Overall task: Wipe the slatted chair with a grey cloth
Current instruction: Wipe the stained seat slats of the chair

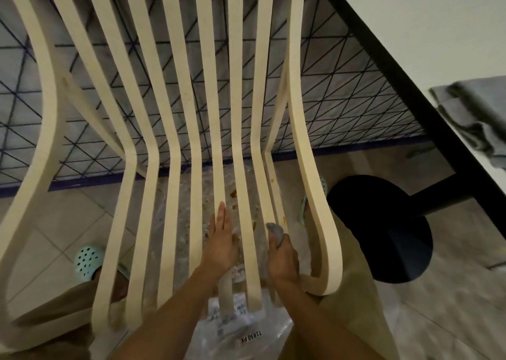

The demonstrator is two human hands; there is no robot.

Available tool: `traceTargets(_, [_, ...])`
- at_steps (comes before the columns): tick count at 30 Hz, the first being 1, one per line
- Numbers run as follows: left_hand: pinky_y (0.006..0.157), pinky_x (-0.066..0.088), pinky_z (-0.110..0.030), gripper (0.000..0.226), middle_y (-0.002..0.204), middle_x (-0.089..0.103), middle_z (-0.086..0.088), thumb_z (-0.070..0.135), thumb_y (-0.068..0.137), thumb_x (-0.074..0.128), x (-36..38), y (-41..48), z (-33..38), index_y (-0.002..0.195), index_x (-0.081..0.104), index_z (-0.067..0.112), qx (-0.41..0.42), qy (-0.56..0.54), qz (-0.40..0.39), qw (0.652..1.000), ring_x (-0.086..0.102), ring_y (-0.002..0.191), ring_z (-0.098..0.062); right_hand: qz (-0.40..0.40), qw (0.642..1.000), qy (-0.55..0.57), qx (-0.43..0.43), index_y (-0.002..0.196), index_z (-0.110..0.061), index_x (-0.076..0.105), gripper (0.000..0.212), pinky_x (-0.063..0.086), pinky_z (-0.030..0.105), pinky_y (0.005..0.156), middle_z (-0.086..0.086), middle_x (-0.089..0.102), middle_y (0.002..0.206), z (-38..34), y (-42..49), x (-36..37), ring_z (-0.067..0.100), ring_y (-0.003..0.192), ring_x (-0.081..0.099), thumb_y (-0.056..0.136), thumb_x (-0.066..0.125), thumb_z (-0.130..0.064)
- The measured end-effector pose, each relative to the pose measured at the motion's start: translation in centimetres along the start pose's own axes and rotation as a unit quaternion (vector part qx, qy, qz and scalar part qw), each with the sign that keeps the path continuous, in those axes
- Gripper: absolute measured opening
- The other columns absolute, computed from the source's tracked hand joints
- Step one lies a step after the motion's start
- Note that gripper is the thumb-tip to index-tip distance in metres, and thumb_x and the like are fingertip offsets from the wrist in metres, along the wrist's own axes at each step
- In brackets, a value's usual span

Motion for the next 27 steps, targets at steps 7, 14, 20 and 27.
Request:
traceTargets(7, [0.118, 0.025, -0.035, 0.069, 0.159, -0.025, 0.005, 0.024, 0.104, 0.035, -1.6, 3.5, 0.3, 0.154, -0.012, 0.012, 0.003, -0.022, 0.047, 0.999, 0.004, 0.150, -0.024, -0.003, 0.999, -0.030, -0.026, 0.120, -0.037, 0.053, 0.030, 0.043, 0.029, 0.076, 0.002, 0.065, 0.112, -2.1, 2.4, 0.3, 0.026, 0.096, 0.063, 0.104, 0.031, -0.048])
traceTargets(14, [0.048, 0.035, -0.020, 0.071, 0.160, -0.022, 0.014, 0.018, 0.102, 0.036, -0.6, 3.6, 0.2, 0.155, -0.010, 0.020, -0.023, -0.014, 0.116, 0.993, 0.056, 0.088, -0.021, 0.061, 0.991, -0.122, -0.016, 0.114, -0.017, 0.056, 0.039, 0.049, 0.038, 0.074, 0.012, 0.069, 0.105, -4.0, 6.5, 2.5, 0.033, 0.094, 0.065, 0.102, 0.037, -0.049])
traceTargets(20, [0.048, 0.029, -0.014, 0.077, 0.159, -0.025, 0.015, 0.004, 0.097, 0.038, -0.5, 3.7, 0.7, 0.155, -0.010, 0.021, -0.043, -0.023, 0.084, 0.995, 0.044, 0.061, -0.008, 0.064, 0.988, -0.135, -0.026, 0.115, -0.015, 0.054, 0.043, 0.048, 0.040, 0.077, 0.014, 0.068, 0.107, -6.6, 10.6, 3.6, 0.035, 0.097, 0.064, 0.102, 0.032, -0.050])
traceTargets(27, [0.050, 0.044, -0.026, 0.082, 0.158, -0.025, 0.017, 0.003, 0.095, 0.041, -0.8, 3.9, 0.8, 0.153, -0.015, 0.023, -0.048, -0.034, 0.090, 0.994, 0.046, 0.063, -0.013, 0.080, 0.976, -0.175, -0.098, 0.120, -0.020, 0.054, 0.037, 0.043, 0.035, 0.074, 0.009, 0.068, 0.107, -10.0, 17.6, 5.9, 0.032, 0.097, 0.064, 0.105, 0.030, -0.044])
Point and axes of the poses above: each hand's wrist, its own y-axis towards the middle knuckle, its own x-axis out of the palm, z = x × y, the point moved 2 cm from there along y, towards the middle knuckle
